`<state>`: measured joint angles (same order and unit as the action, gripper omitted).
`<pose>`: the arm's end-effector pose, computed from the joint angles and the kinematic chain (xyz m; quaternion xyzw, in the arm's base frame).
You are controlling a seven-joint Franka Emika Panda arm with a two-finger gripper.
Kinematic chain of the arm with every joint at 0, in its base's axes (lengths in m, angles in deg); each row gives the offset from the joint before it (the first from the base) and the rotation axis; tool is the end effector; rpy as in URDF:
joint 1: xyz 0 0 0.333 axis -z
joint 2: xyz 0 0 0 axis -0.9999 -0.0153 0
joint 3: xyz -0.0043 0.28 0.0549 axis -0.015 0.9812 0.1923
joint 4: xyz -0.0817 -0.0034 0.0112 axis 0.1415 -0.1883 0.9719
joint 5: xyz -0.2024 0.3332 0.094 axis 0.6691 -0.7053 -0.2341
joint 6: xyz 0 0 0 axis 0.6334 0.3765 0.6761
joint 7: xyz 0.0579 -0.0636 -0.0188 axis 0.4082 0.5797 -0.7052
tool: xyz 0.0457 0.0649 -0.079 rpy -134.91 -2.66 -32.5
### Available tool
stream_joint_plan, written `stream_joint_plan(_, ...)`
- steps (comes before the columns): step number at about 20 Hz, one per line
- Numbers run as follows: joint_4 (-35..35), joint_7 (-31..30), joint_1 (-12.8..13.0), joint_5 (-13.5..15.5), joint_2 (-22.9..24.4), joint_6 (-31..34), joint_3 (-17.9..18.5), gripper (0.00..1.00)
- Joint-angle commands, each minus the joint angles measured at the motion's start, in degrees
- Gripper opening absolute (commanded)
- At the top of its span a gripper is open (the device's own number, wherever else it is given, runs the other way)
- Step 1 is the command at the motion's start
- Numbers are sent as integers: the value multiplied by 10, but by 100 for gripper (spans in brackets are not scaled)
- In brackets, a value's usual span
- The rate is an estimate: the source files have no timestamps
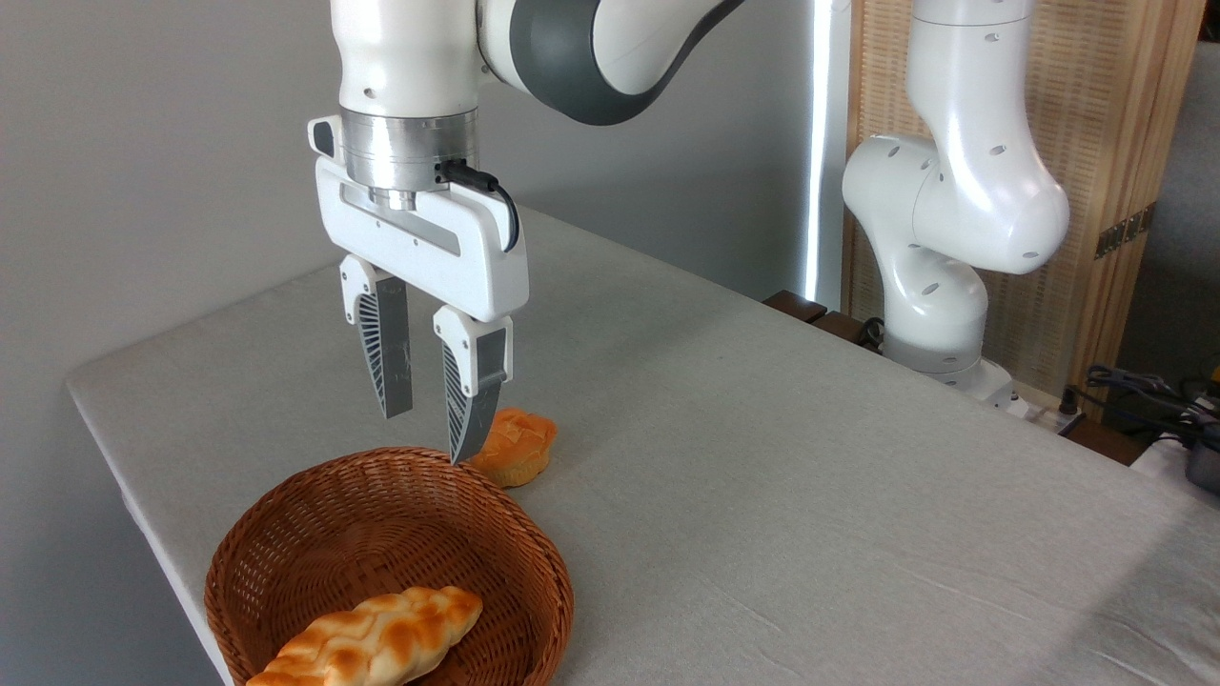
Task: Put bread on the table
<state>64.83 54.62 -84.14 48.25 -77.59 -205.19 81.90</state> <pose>0.5828 -0.0531 0.5054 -0.9401 0.3253 -0.1004 0.0188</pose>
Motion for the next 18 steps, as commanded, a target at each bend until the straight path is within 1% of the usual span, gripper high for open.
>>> stream_joint_plan(1,-8,-7,-2,4,-3,2,0,100)
stream_joint_plan(9,-8,-5,-2,-2,-17,-14,-1,100)
stream_joint_plan(15,-8,-5,-4,2,-17,-54,2,100)
stream_joint_plan(18,-2,-5,-6,0,-15,-86,6,100)
